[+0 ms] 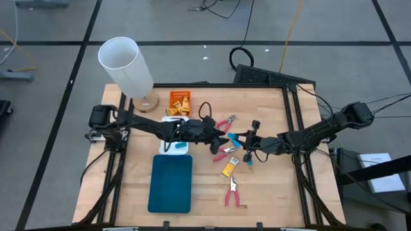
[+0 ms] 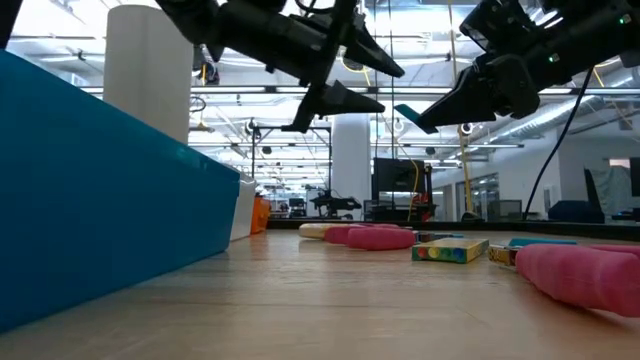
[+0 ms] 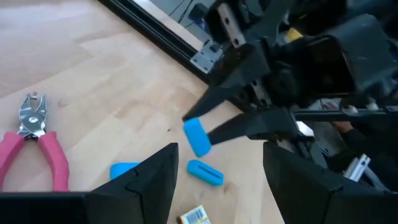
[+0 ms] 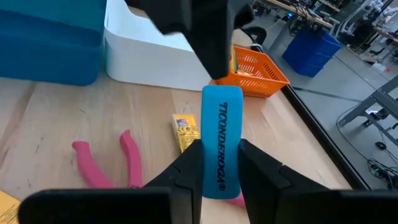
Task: Pick & Place School Supplies
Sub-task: Put the blue eraser into the white bin
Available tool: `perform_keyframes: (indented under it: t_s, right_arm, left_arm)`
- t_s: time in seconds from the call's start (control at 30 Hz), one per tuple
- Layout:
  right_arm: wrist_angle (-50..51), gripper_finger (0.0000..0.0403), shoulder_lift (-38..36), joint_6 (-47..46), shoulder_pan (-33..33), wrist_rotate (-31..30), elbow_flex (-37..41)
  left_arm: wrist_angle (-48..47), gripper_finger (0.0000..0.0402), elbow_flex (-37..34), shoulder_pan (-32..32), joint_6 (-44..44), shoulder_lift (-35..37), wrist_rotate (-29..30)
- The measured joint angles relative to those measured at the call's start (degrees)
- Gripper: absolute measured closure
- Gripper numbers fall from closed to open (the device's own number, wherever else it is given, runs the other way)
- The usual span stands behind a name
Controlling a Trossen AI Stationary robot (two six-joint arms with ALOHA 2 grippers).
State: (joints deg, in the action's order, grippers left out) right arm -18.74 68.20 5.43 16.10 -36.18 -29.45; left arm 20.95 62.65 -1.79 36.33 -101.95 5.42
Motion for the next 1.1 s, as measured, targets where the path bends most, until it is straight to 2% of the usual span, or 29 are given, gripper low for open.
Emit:
perform_keyframes:
  t_s: [0.57, 1.1]
  right_arm:
    - [-0.79, 0.0333, -0.02, 0.22, 0.00, -0.04, -0.04]
    - [-0.76, 0.0331, -0.02, 0.22, 0.00, 0.07, -0.04]
  left_arm:
    - [0.62, 0.0163, 0.68, 0.75, 3.94, -2.79, 2.53]
    - [3.45, 0.0163, 0.70, 1.83, 5.07, -3.91, 2.04]
